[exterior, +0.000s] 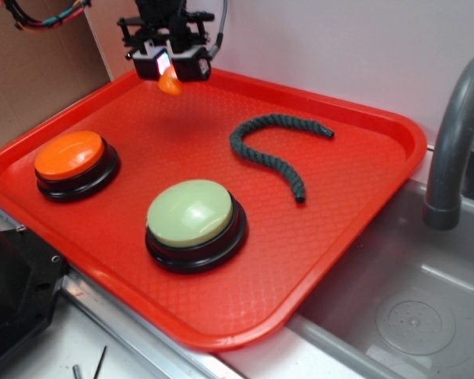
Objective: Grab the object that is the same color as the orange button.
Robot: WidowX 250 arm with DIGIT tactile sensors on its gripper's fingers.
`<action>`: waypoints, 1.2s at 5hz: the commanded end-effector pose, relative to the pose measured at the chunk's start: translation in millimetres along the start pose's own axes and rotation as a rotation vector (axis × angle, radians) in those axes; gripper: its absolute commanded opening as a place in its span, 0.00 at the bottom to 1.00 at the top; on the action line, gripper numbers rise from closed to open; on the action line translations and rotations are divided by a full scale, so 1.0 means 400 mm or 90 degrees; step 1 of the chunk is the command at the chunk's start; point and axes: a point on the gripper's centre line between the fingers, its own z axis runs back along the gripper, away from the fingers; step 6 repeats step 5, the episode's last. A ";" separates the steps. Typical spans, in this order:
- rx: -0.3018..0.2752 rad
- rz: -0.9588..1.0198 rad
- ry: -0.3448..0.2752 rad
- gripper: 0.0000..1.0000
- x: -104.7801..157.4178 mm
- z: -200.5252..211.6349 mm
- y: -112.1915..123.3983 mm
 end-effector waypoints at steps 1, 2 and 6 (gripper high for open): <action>-0.023 -0.223 -0.017 0.00 -0.110 0.278 -0.025; -0.050 -0.291 -0.007 0.00 -0.163 0.328 -0.049; -0.054 -0.302 -0.022 0.00 -0.249 0.357 -0.082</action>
